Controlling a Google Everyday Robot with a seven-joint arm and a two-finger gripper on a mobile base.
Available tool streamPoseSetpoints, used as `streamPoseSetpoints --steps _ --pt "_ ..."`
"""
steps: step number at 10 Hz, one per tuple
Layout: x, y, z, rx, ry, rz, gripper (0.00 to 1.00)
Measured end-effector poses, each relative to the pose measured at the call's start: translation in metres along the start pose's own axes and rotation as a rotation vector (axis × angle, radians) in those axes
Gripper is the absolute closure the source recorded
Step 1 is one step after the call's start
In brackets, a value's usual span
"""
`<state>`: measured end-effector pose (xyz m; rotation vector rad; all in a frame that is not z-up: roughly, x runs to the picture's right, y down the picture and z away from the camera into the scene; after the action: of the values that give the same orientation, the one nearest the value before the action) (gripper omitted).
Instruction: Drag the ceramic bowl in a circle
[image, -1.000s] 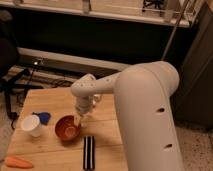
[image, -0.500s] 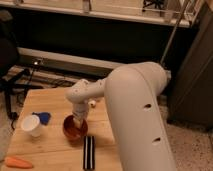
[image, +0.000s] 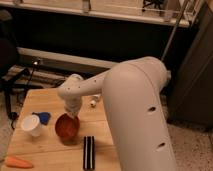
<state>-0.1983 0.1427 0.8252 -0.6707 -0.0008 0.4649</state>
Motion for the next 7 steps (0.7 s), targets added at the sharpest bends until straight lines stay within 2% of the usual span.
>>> streamPoseSetpoints --steps 2,4,5,7 --pt "-0.025 0.005 -0.002 0.017 -0.024 -0.045 1.0" --pt "-0.05 -0.007 -0.002 0.054 -0.039 -0.06 1.0" --pt "-0.059 -0.016 -0.004 0.069 -0.044 -0.047 1.0" --pt "-0.077 -0.05 -0.009 0.104 -0.048 0.024 1.0"
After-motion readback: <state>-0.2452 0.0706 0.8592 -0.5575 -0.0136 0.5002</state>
